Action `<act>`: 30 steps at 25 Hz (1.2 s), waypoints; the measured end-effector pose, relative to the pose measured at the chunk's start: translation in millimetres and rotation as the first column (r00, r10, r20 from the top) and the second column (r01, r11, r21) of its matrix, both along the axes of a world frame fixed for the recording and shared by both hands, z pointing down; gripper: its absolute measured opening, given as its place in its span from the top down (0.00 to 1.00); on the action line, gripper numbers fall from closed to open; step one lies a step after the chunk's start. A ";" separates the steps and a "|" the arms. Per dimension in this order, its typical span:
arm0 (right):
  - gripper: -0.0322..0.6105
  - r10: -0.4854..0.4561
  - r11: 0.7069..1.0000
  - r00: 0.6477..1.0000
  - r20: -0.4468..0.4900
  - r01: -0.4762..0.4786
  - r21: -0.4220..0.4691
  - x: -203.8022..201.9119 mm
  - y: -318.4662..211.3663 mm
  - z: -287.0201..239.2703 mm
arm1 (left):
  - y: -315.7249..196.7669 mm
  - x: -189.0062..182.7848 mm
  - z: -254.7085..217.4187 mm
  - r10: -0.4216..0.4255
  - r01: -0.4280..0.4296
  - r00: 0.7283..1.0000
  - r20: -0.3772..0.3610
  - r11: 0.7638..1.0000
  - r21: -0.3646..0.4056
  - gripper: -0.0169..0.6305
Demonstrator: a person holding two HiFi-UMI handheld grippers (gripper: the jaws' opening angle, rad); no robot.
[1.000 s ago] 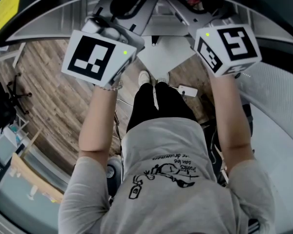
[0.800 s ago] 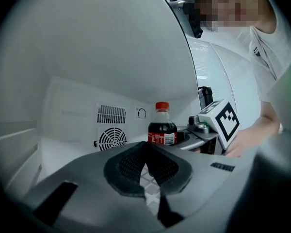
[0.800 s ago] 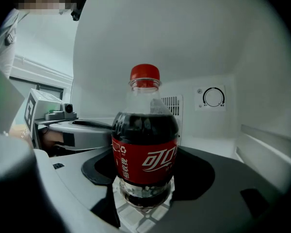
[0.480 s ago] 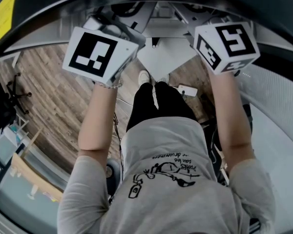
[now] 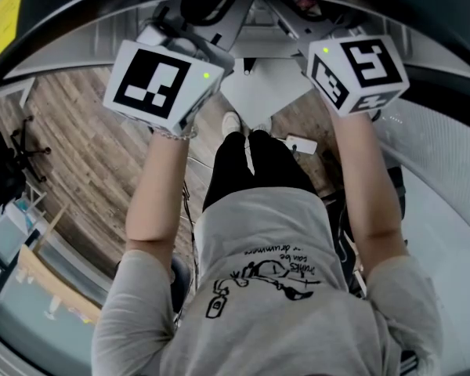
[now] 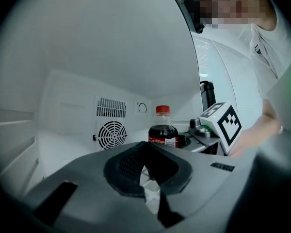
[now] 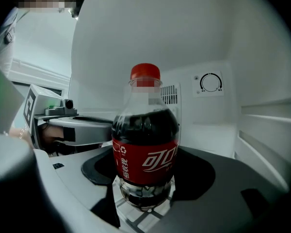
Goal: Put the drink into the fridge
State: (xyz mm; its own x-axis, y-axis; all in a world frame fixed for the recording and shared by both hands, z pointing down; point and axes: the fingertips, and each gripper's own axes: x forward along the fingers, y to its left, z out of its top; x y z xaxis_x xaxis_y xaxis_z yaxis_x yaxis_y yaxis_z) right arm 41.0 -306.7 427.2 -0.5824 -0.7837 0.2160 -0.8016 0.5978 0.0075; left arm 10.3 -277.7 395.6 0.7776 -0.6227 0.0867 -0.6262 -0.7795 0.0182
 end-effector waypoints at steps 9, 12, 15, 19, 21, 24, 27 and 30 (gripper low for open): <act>0.43 -0.014 1.000 1.000 0.002 0.014 -0.010 -1.3 -2.2 2.2 | 1.3 0.0 0.2 -0.010 0.010 1.000 0.002 1.000 0.000 0.97; 0.40 -0.002 1.000 1.000 0.005 0.002 -0.016 1.3 -2.5 3.9 | 1.3 -0.6 -1.9 -0.016 0.016 1.000 0.007 1.000 0.004 0.97; 0.39 0.021 1.000 1.000 0.005 -0.021 -0.018 7.6 2.6 8.3 | 6.8 -0.9 1.5 -0.024 0.024 1.000 0.012 1.000 0.004 0.97; 0.39 0.043 0.999 0.999 0.016 -0.043 -0.025 18.0 14.4 4.0 | 19.6 -1.2 -4.4 -0.038 0.038 0.999 0.005 0.999 0.006 0.97; 0.39 0.046 0.999 0.999 0.024 -0.046 -0.028 24.2 25.6 4.7 | 29.9 0.4 -4.8 -0.044 0.044 0.999 0.003 0.999 0.010 0.97; 0.39 0.054 0.998 0.998 0.034 -0.053 -0.037 33.6 43.5 6.0 | 44.0 0.9 -6.0 -0.051 0.051 0.999 0.001 0.999 0.012 0.97; 0.39 0.055 0.998 0.997 0.048 -0.052 -0.046 36.7 57.8 2.1 | 52.3 -3.8 -11.6 -0.057 0.057 0.998 -0.007 0.998 0.015 0.97; 0.43 0.034 0.998 0.998 0.049 -0.032 -0.051 36.4 76.5 -2.9 | 62.7 -5.6 -18.2 -0.056 0.056 0.998 -0.023 0.998 0.006 0.97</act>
State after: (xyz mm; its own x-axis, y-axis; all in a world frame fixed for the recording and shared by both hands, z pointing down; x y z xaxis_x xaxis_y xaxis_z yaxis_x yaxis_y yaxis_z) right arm 77.4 -230.2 424.3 -0.5673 -0.7916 0.2271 -0.8196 0.5696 -0.0620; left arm 4.7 -215.0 377.4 0.7430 -0.6661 0.0652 -0.6686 -0.7431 0.0285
